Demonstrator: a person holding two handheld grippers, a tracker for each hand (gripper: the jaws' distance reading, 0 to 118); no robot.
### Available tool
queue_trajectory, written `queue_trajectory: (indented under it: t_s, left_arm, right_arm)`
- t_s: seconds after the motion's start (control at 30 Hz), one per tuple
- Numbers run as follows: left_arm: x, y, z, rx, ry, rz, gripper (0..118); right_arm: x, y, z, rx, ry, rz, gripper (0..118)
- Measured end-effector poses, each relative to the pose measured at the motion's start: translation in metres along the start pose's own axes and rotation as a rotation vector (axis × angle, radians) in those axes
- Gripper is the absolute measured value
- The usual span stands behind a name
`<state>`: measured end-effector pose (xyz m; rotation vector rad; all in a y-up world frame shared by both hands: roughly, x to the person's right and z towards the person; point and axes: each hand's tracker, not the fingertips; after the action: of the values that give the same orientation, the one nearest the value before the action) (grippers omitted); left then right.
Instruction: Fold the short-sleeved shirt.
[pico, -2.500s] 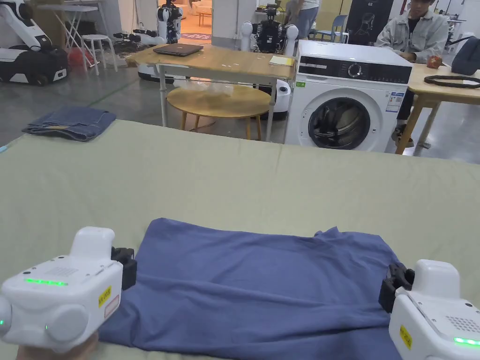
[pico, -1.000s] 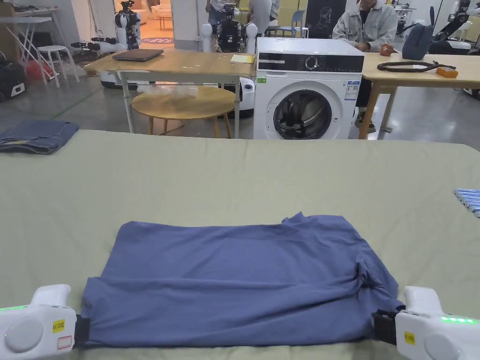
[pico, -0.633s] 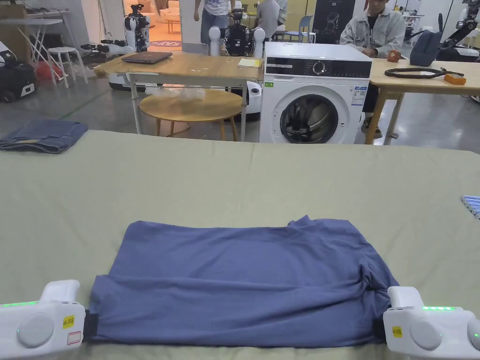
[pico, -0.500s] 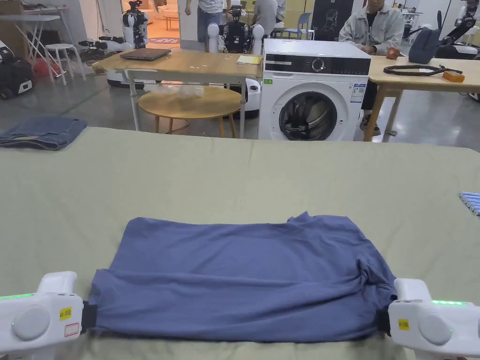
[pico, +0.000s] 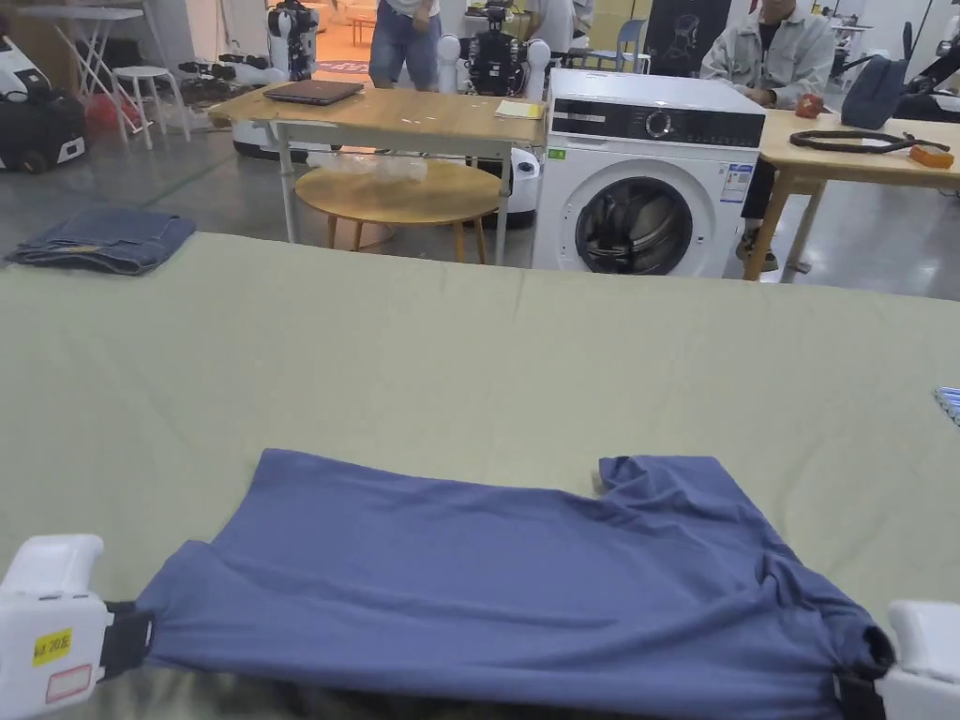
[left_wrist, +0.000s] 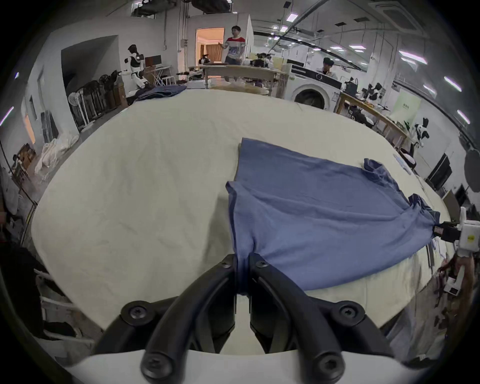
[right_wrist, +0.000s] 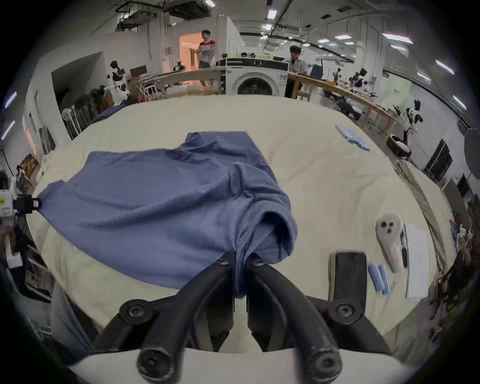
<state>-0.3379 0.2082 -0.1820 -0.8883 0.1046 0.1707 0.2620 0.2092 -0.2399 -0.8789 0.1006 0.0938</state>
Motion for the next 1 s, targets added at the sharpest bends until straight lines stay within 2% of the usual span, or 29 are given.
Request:
queue_trajectory:
  t_s: [0.13, 0.27, 0.47, 0.57, 0.6, 0.63, 0.67, 0.7, 0.73, 0.87, 1.0]
  left_arm:
    - [0.002, -0.039, 0.014, -0.032, 0.000, 0.001, 2]
    - [0.001, -0.073, -0.018, -0.098, 0.048, -0.040, 2]
    - [0.009, -0.083, -0.041, -0.129, 0.085, -0.047, 2]
    - [0.003, -0.083, -0.046, -0.134, 0.083, -0.045, 2]
    - [0.002, -0.080, -0.044, -0.134, 0.075, -0.039, 2]
    - [-0.001, -0.077, -0.040, -0.129, 0.058, -0.022, 3]
    - [0.001, -0.071, -0.029, -0.125, 0.038, 0.013, 10]
    - [0.005, -0.065, -0.017, -0.105, 0.032, 0.041, 23]
    - [0.005, -0.061, -0.010, -0.063, 0.022, 0.061, 37]
    - [0.004, -0.043, 0.000, 0.070, 0.032, 0.034, 54]
    - [0.023, -0.028, 0.011, 0.243, 0.018, -0.014, 54]
  right_arm:
    - [-0.002, -0.039, 0.002, -0.053, -0.019, -0.004, 6]
    - [-0.009, -0.071, -0.015, -0.110, -0.037, 0.001, 6]
    - [-0.016, -0.086, -0.040, -0.122, -0.063, 0.011, 8]
    - [-0.021, -0.079, -0.034, -0.114, -0.097, 0.028, 19]
    - [-0.021, -0.076, -0.032, -0.119, -0.104, 0.025, 26]
    - [-0.022, -0.072, -0.024, -0.117, -0.117, 0.013, 39]
    - [-0.021, -0.068, -0.019, -0.097, -0.120, -0.006, 58]
    - [-0.022, -0.064, -0.013, -0.075, -0.113, -0.010, 67]
    - [-0.024, -0.057, -0.006, -0.037, -0.106, -0.019, 69]
    - [-0.034, -0.034, 0.013, 0.086, -0.093, -0.041, 69]
    - [-0.053, -0.013, 0.023, 0.282, -0.053, -0.078, 69]
